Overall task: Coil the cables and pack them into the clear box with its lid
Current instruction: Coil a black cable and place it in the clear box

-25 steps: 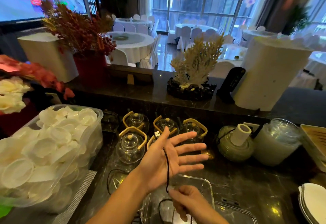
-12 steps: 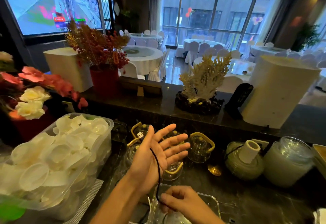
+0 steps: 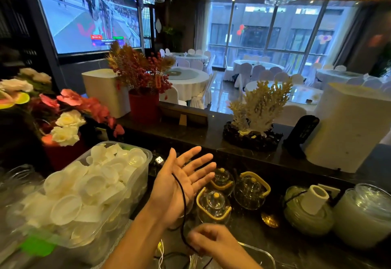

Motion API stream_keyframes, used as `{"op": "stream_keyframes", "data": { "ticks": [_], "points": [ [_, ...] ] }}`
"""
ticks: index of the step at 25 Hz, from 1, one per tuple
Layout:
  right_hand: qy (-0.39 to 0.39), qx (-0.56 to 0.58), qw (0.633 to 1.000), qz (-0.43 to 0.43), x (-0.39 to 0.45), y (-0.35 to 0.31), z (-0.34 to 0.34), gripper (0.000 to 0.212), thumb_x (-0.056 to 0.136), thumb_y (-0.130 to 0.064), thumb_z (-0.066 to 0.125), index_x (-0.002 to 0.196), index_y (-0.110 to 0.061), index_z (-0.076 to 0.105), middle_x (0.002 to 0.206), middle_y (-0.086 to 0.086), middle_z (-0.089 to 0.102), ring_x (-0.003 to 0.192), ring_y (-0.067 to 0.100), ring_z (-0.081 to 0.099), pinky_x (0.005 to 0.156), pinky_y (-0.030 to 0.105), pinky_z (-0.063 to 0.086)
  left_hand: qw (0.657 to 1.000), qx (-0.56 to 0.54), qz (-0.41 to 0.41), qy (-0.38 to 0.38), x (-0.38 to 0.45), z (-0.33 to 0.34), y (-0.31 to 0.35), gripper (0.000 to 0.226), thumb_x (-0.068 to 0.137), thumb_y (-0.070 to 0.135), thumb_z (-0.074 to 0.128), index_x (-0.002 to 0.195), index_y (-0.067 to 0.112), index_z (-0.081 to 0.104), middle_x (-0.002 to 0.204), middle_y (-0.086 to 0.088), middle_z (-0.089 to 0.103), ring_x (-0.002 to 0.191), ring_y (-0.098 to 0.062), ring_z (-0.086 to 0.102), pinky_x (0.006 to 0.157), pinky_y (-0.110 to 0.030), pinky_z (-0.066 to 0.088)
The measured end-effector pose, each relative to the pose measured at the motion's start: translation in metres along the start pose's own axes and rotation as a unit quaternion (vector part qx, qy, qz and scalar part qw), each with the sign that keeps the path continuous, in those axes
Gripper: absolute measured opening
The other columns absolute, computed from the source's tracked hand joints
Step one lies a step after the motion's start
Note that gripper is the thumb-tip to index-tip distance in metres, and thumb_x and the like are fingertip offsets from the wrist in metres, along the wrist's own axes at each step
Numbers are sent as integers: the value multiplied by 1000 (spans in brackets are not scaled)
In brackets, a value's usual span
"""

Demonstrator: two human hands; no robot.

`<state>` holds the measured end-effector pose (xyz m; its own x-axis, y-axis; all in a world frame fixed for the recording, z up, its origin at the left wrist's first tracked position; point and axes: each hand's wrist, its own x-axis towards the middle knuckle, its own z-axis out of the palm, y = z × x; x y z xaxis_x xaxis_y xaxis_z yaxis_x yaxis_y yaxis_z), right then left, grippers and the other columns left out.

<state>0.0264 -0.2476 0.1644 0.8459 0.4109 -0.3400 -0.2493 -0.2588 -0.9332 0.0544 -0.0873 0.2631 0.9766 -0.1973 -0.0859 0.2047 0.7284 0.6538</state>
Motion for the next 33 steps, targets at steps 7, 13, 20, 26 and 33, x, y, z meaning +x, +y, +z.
{"op": "stream_keyframes", "data": {
  "ticks": [7, 13, 20, 26, 33],
  "points": [
    [305, -97, 923, -216, 8, -111, -17, 18, 94, -36, 69, 112, -33, 65, 95, -10, 71, 85, -5, 67, 70, 17, 54, 996, -2, 42, 75, -8, -30, 3, 59, 104, 50, 34, 137, 5, 55, 129, -24, 67, 119, -37, 66, 103, -50, 52],
    [416, -144, 853, -281, 8, -167, -20, 55, 90, -54, 69, 136, -25, 58, 104, -12, 64, 92, 4, 62, 78, 30, 56, 993, -24, 23, 113, -14, -41, -10, 59, 105, 49, 34, 134, 3, 58, 126, -26, 68, 115, -39, 68, 99, -51, 55],
    [491, -177, 805, -283, 5, -174, -21, 58, 91, -54, 67, 138, -22, 57, 111, -9, 63, 93, 10, 63, 79, 32, 54, 994, -21, -4, 108, -13, -41, -18, 61, 105, 50, 33, 133, 3, 59, 127, -27, 67, 116, -41, 67, 98, -50, 54],
    [496, -183, 807, -264, 11, -162, -24, 18, 97, -38, 64, 93, -23, 72, 86, -10, 70, 80, 7, 66, 66, 26, 50, 994, -19, -16, 104, -12, -42, -20, 60, 105, 50, 31, 133, 4, 59, 127, -25, 68, 116, -40, 68, 96, -50, 56],
    [476, -220, 827, -202, 15, -121, -15, 37, 91, -52, 66, 116, -25, 71, 111, -10, 70, 87, 1, 59, 67, 20, 43, 991, -35, 5, 125, -10, -50, -22, 61, 104, 50, 34, 133, 3, 59, 126, -26, 68, 115, -40, 68, 103, -54, 48]
  ]
}}
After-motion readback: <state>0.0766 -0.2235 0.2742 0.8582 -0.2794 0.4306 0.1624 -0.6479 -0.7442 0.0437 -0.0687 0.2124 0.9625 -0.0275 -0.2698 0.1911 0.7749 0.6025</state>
